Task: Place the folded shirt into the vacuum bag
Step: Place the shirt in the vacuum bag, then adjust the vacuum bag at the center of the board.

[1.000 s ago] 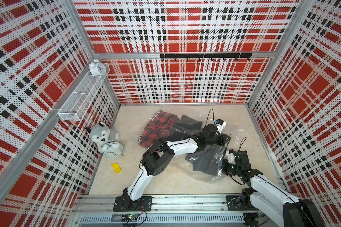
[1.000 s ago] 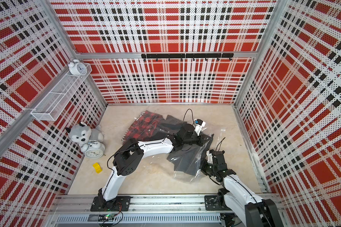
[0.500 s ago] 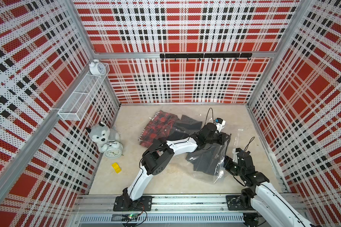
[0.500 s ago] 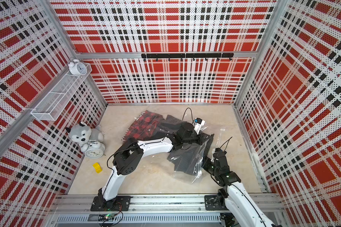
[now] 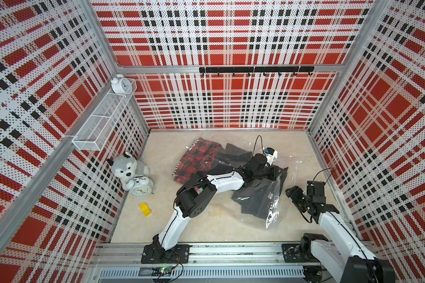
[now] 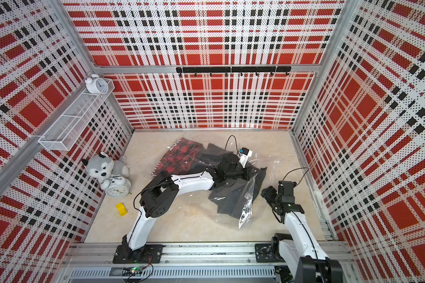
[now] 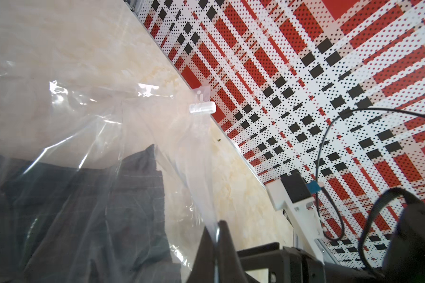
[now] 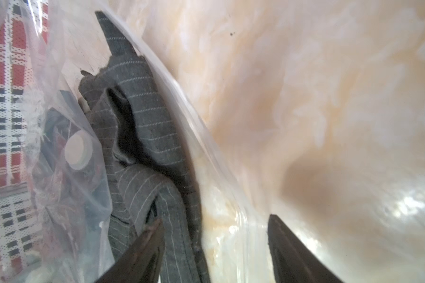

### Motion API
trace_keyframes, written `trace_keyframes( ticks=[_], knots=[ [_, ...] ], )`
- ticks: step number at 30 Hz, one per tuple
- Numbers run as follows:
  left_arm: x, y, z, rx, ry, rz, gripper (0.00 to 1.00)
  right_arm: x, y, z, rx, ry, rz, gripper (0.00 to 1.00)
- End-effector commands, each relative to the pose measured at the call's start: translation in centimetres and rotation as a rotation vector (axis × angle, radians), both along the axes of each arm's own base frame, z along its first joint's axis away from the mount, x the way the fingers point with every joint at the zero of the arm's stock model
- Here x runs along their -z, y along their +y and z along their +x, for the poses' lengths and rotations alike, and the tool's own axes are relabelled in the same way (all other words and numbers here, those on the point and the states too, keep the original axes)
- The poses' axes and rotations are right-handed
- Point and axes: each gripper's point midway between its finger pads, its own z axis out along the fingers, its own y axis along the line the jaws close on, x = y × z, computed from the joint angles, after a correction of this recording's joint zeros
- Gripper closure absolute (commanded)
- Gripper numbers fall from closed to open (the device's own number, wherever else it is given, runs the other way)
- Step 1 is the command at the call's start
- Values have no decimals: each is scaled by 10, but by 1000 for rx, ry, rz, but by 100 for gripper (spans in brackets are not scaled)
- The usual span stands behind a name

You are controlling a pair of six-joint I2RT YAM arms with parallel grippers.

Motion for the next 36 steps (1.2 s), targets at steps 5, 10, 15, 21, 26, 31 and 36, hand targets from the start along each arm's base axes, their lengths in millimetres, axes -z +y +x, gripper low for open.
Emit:
trace_keyframes(
  ticks=[5, 10, 15, 21, 26, 31, 36],
  knots=[
    [-26, 1, 29, -23, -64, -66, 100, -15, -24, 27, -32, -92, -13, 36],
    [-35, -11, 25, 35, -52, -126, 100, -7, -33, 38, -16, -75, -1, 39],
    [-69, -14, 0, 129, -53, -191, 58, -14, -38, 53, -11, -89, 3, 40],
    [-105, 35, 2, 56, -106, -207, 32, -43, -52, 55, 22, -107, -71, 38],
    [-83, 121, 47, -140, -87, -144, 29, -66, -71, 38, 98, -124, -163, 36],
    [-37, 217, 99, -345, -34, -56, 29, -95, -54, 41, 27, -238, -122, 35],
    [9, 288, 149, -502, 27, 7, 29, -129, 1, 61, -196, -295, -133, 34]
  ],
)
